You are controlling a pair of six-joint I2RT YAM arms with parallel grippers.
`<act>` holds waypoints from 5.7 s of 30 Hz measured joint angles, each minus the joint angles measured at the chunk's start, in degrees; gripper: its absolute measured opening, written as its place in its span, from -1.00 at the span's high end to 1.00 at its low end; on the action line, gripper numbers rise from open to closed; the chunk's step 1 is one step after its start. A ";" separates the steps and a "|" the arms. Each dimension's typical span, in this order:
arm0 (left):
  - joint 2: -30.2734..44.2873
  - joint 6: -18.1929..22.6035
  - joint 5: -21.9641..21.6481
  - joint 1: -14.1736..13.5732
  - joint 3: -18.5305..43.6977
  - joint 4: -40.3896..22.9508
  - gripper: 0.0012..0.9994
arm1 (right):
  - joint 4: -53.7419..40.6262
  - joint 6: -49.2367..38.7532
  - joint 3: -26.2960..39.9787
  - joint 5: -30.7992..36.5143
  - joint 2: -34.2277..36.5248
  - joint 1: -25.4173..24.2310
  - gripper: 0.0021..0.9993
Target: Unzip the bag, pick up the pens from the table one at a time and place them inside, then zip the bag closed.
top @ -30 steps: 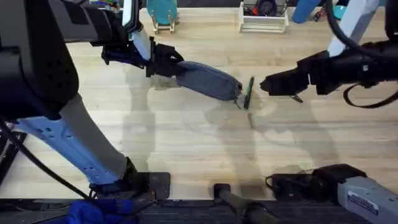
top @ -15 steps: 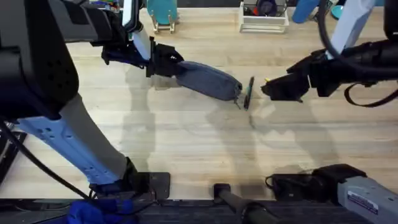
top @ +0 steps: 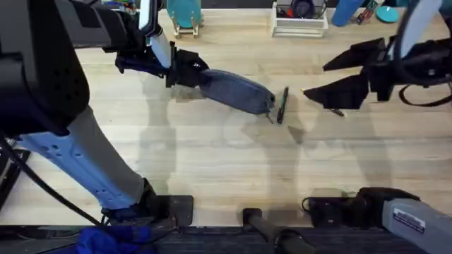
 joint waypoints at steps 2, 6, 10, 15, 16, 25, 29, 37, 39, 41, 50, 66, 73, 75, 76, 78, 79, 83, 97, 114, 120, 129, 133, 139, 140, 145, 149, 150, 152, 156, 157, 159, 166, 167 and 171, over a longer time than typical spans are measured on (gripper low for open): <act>0.00 0.00 0.00 0.00 0.00 0.04 0.92 | 0.06 -1.72 0.00 -0.74 0.00 -0.95 -0.99; -0.02 0.00 0.02 -0.02 0.00 0.46 0.92 | 0.00 -3.48 0.00 0.12 0.00 -1.56 -0.99; 0.00 -0.01 0.02 -0.14 0.00 1.18 0.92 | -0.53 -4.86 0.00 0.31 0.00 -1.59 -0.99; 0.00 0.00 0.02 -0.15 0.00 1.53 0.92 | -0.51 -10.18 -0.02 0.30 0.00 -1.59 -0.99; 0.00 0.00 0.02 -0.15 0.00 1.53 0.92 | -0.34 -10.86 -0.10 0.30 0.00 -1.59 -0.99; 0.00 -0.01 0.02 -0.22 0.00 1.95 0.92 | 8.96 -13.38 -7.83 -0.19 0.00 -1.59 -0.99; 0.00 -0.02 0.02 -0.22 0.00 2.18 0.92 | 13.06 -13.73 -10.51 -0.86 0.00 -1.59 -0.99; 0.00 -0.02 0.02 -0.26 0.00 2.36 0.92 | 16.11 -13.82 -13.00 -5.35 0.00 -1.59 -0.99; 0.00 0.00 0.02 -0.26 0.00 2.36 0.92 | 15.98 -13.82 -13.00 -6.40 0.00 -1.60 -0.99; 0.00 0.00 0.02 -0.26 0.00 2.36 0.92 | 14.89 -13.97 -13.00 -8.59 0.00 -1.59 -0.99; 0.00 -0.01 0.02 -0.26 0.00 2.36 0.92 | 14.65 -13.99 -14.59 -9.65 0.00 -1.59 -0.99; 0.00 0.00 0.02 -0.25 0.00 2.36 0.92 | 24.67 -14.15 -21.08 -9.52 0.00 -0.14 -0.99; 0.00 -0.02 0.02 -0.26 0.00 2.36 0.92 | 28.54 -14.17 -22.97 -6.46 0.00 5.47 -0.99; 0.00 0.00 0.02 -0.26 0.00 2.36 0.92 | 29.73 -14.16 -23.38 -4.94 0.01 7.43 -0.99; 0.00 0.00 0.02 -0.26 0.00 2.36 0.92 | 30.69 -14.17 -23.56 -4.31 0.19 8.41 -0.99; 0.00 0.00 0.02 -0.25 0.00 2.36 0.92 | 32.42 -14.16 -23.66 -3.14 1.22 10.20 -0.99; 0.00 0.00 0.02 -0.26 0.00 2.36 0.92 | 33.31 -14.15 -23.67 -2.44 2.14 11.12 -1.00; 0.00 -0.02 0.02 -0.26 0.00 2.36 0.92 | 36.39 -14.17 -23.78 -0.64 6.37 13.46 -1.00; 0.00 0.00 0.02 -0.25 0.00 2.36 0.92 | 40.25 -13.93 -24.09 0.80 11.39 14.02 -0.99; 0.00 0.00 0.02 -0.26 0.00 2.36 0.92 | 45.84 -11.42 -24.11 1.59 11.39 14.39 -0.99; 0.00 0.00 0.02 -0.26 0.00 2.36 0.92 | 47.65 -9.93 -24.11 6.52 11.39 18.38 -0.94; 0.00 0.00 0.02 -0.26 0.00 2.36 0.92 | 48.94 -6.45 -24.11 15.54 11.40 22.56 -0.19; 0.00 0.00 0.02 -0.26 0.00 2.38 0.92 | 49.04 -5.55 -24.11 17.22 11.41 22.63 0.19; 0.00 0.00 0.02 -0.24 0.00 2.49 0.92 | 49.56 -4.80 -24.11 17.82 11.41 22.78 0.92; 0.00 0.00 0.02 -0.24 0.00 2.54 0.92 | 49.64 -4.75 -24.11 17.91 11.41 22.81 0.92; 0.00 0.00 0.00 -0.24 0.00 2.58 0.92 | 49.77 -4.66 -24.11 17.96 11.41 22.81 0.93; 0.00 0.00 0.00 -0.24 0.00 2.58 0.92 | 49.81 -4.66 -24.11 17.96 11.41 22.81 0.94; 0.00 0.00 0.00 -0.24 0.00 2.58 0.92 | 49.81 -4.66 -24.11 17.98 11.41 22.81 0.94; 0.00 0.00 0.00 -0.24 0.00 2.58 0.92 | 49.83 -4.66 -24.11 18.15 11.41 22.81 0.94; 0.00 0.00 0.00 -0.24 0.00 2.60 0.92 | 49.77 -4.66 -24.11 18.83 11.39 22.92 0.94; 0.00 0.00 0.01 -0.24 0.00 2.60 0.92 | 49.73 -4.66 -24.11 18.93 11.34 22.97 0.94; 0.00 0.00 0.02 -0.24 0.00 2.60 0.92 | 49.40 -4.66 -24.11 19.24 10.95 23.05 0.94; 0.00 0.00 0.42 -0.99 0.00 2.56 0.92 | 45.56 -4.66 -24.20 21.81 6.41 23.40 0.94; 0.00 0.00 0.48 -1.16 0.00 2.56 0.92 | 45.10 -4.66 -24.21 22.04 5.74 23.40 0.94; 0.00 0.00 0.84 -1.40 0.00 2.54 0.92 | 44.10 -4.66 -24.22 23.10 3.47 23.40 0.94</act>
